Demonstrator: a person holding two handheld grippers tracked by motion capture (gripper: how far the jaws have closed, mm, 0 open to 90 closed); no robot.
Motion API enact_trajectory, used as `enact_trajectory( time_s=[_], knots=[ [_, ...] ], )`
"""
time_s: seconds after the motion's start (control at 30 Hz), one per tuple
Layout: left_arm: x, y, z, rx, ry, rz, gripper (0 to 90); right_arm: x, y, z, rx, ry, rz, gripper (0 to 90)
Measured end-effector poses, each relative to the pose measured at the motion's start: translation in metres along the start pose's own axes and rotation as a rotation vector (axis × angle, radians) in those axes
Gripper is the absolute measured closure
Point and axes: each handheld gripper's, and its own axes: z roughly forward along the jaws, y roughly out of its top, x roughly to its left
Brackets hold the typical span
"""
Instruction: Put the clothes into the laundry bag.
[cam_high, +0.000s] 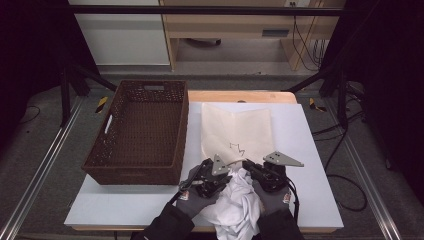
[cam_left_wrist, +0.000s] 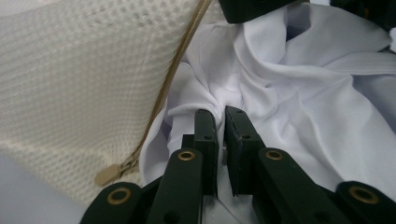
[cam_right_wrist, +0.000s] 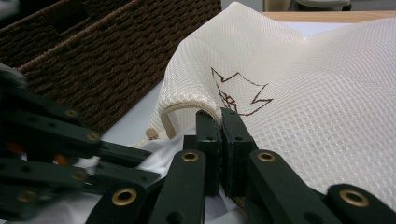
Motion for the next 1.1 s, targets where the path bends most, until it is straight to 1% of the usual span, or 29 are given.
enact_trajectory(
  time_s=[0.07,0.13,0.17,0.2,0.27,0.33,0.4,0.47,0.53,0.57,0.63,0.7,0.8,0.87,0.93,0.97,1.03,1.1],
  knots=[
    [0.001,0.001,0.012,0.014,0.017,-0.003,82.4,0.000,0.000,0.000,-0.002,0.001,0.002,87.9],
    [0.003,0.001,0.024,0.023,0.050,0.007,81.4,0.001,0.000,0.000,-0.004,0.002,-0.003,87.9],
    [0.005,0.001,0.029,0.030,0.061,0.004,80.5,0.002,0.001,-0.001,-0.007,0.005,-0.002,87.9],
    [0.007,0.001,0.032,0.026,0.064,-0.012,79.1,0.002,0.001,-0.002,-0.007,0.004,-0.008,87.8],
    [0.009,0.001,0.031,0.020,0.064,-0.029,76.6,0.003,0.003,-0.004,-0.012,0.004,-0.012,87.8],
    [0.010,0.001,0.026,0.007,0.053,-0.033,70.9,0.002,0.003,-0.005,-0.011,0.003,-0.011,87.7],
    [0.009,0.000,0.017,-0.017,0.036,-0.052,61.2,0.000,0.002,-0.005,-0.007,-0.001,-0.008,87.7],
    [0.009,0.000,0.005,-0.041,0.004,-0.052,51.0,-0.001,0.002,-0.005,-0.010,-0.002,-0.004,87.7],
    [0.006,0.000,-0.007,-0.066,-0.037,-0.055,41.2,-0.002,0.002,-0.006,-0.014,-0.008,-0.005,87.6],
    [0.004,0.000,-0.013,-0.078,-0.047,-0.046,37.2,-0.002,0.002,-0.007,-0.015,-0.007,0.000,87.5],
    [-0.004,-0.002,-0.024,-0.090,-0.057,-0.010,34.2,-0.004,0.003,-0.008,-0.018,-0.009,-0.001,87.5],
    [-0.012,-0.004,-0.028,-0.088,-0.064,0.016,31.6,-0.004,0.003,-0.009,-0.016,-0.010,0.001,87.4],
    [-0.022,-0.011,-0.022,-0.054,-0.079,0.030,28.8,-0.004,0.003,-0.008,-0.014,-0.010,-0.003,87.3],
    [-0.023,-0.015,-0.011,-0.039,-0.069,0.030,26.0,-0.004,0.003,-0.008,-0.010,-0.007,-0.002,87.2],
    [-0.024,-0.019,0.002,-0.023,-0.070,0.023,22.6,-0.004,0.002,-0.007,-0.008,-0.008,0.000,87.0],
    [-0.024,-0.021,0.007,-0.026,-0.070,0.022,22.7,-0.004,0.002,-0.007,-0.008,-0.007,0.000,87.0],
    [-0.026,-0.021,0.014,-0.020,-0.055,0.027,25.3,-0.003,0.002,-0.006,-0.006,-0.005,0.002,87.1],
    [-0.030,-0.019,0.016,0.006,-0.036,0.039,30.3,-0.004,0.002,-0.005,-0.002,-0.003,0.004,87.3]
  ],
)
